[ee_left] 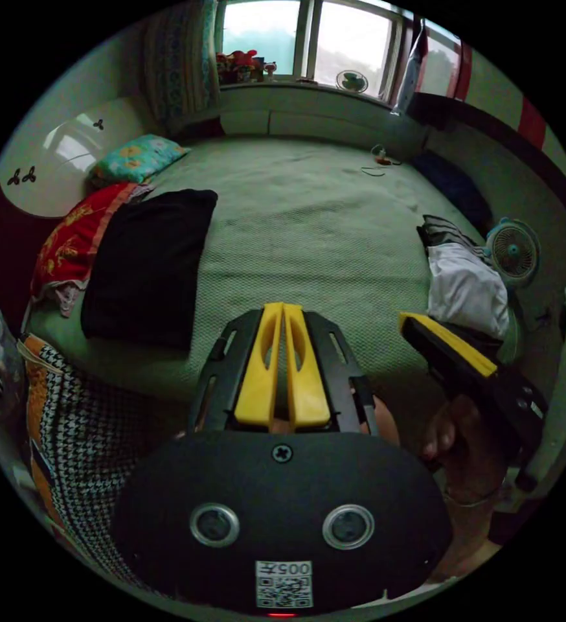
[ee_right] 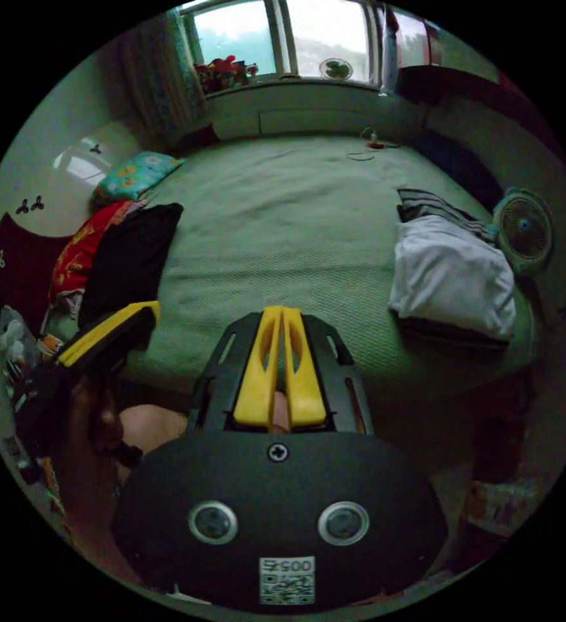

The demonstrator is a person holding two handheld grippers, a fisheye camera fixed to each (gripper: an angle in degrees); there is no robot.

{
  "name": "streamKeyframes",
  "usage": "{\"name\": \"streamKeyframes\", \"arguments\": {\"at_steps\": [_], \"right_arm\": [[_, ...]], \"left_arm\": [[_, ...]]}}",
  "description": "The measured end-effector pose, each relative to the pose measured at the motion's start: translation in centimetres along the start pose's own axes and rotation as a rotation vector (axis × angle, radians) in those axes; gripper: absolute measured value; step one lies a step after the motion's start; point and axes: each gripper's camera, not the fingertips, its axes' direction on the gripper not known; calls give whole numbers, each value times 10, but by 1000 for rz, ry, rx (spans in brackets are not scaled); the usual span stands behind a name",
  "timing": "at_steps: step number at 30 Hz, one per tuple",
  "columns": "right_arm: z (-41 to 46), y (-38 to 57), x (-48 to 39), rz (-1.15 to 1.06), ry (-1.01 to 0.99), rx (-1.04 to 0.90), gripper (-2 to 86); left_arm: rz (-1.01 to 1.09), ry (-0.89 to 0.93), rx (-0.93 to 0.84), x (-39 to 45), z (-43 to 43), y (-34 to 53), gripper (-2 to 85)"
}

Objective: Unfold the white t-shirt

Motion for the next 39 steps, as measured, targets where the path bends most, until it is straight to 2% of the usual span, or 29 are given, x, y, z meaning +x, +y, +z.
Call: {"name": "streamKeyframes", "arguments": {"at_steps": [5,9,14,19,26,31,33,39], "right_arm": [[-15,20,78,95,61,-36,-10],[-22,30,121,157,81,-70,-10],[-42,39,171,197,163,-98,-11],[-80,51,213,160,158,-7,-10],[-122,66,290,183,72,91,24],[-132,78,329,191,29,81,75],[-133,81,338,182,44,64,81],[-139,84,362,218,46,48,72]], "left_arm": [[-11,7,-17,56,19,0,-3],[-13,-61,-74,107,42,-3,-1],[72,-87,-105,165,63,-7,0],[180,90,-104,224,80,-10,1],[320,236,-69,298,97,-22,15],[389,350,-80,353,119,-43,109],[396,344,-96,368,129,-49,119],[363,411,-95,376,135,-55,50]]}}
